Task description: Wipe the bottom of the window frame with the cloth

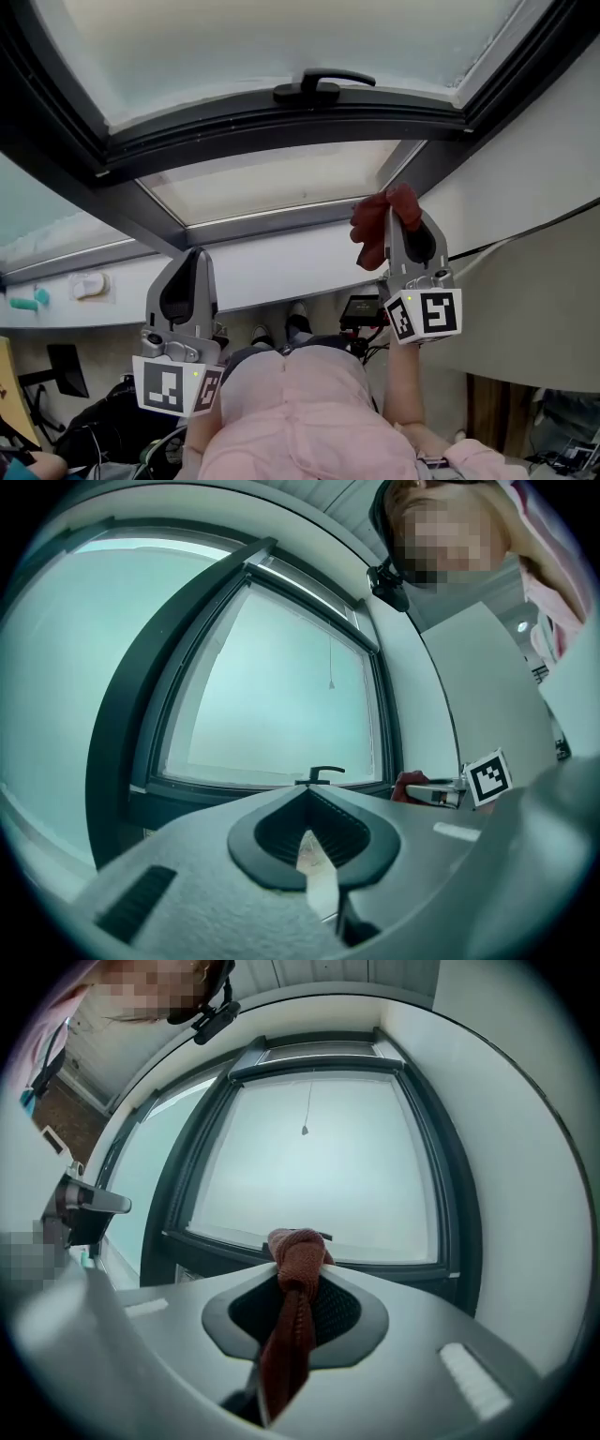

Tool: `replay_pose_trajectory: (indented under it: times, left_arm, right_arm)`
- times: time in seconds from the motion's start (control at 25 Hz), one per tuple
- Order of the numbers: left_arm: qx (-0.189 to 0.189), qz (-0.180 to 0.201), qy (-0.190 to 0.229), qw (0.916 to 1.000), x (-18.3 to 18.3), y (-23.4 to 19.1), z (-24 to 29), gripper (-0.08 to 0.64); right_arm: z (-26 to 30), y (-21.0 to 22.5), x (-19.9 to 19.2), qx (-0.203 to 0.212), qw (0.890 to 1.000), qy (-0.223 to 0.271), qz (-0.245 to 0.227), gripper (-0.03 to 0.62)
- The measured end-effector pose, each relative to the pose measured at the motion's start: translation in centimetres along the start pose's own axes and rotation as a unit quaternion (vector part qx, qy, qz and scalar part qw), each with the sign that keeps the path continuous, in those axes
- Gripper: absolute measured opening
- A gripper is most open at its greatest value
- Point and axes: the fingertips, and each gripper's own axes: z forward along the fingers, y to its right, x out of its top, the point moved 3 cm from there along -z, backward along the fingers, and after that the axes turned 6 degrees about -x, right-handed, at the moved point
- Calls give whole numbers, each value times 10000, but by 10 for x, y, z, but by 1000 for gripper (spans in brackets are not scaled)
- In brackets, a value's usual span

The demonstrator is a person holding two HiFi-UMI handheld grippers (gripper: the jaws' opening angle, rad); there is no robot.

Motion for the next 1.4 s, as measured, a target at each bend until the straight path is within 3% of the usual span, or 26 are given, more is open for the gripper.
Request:
replay_pose_trajectory:
  times: [0.28, 0.72, 1.08, 1.4]
  left_arm:
    - [-175, -17, -89, 9998, 3, -23, -43, -2]
    - [-342, -18, -112, 9994, -1, -44, -78, -2]
    - [-300, -26, 40, 9995, 6, -49, -89, -2]
    - [-309, -81, 55, 9995, 4, -47, -93, -2]
  right_arm:
    - [-34, -68, -3, 139, 9996, -245, 16, 66]
    - [-61, -124, 2, 160, 9992, -316, -175, 66]
    - [-60, -145, 8, 340, 9990, -229, -198, 66]
    - [-65, -146, -1, 351, 9978, -478, -294, 66]
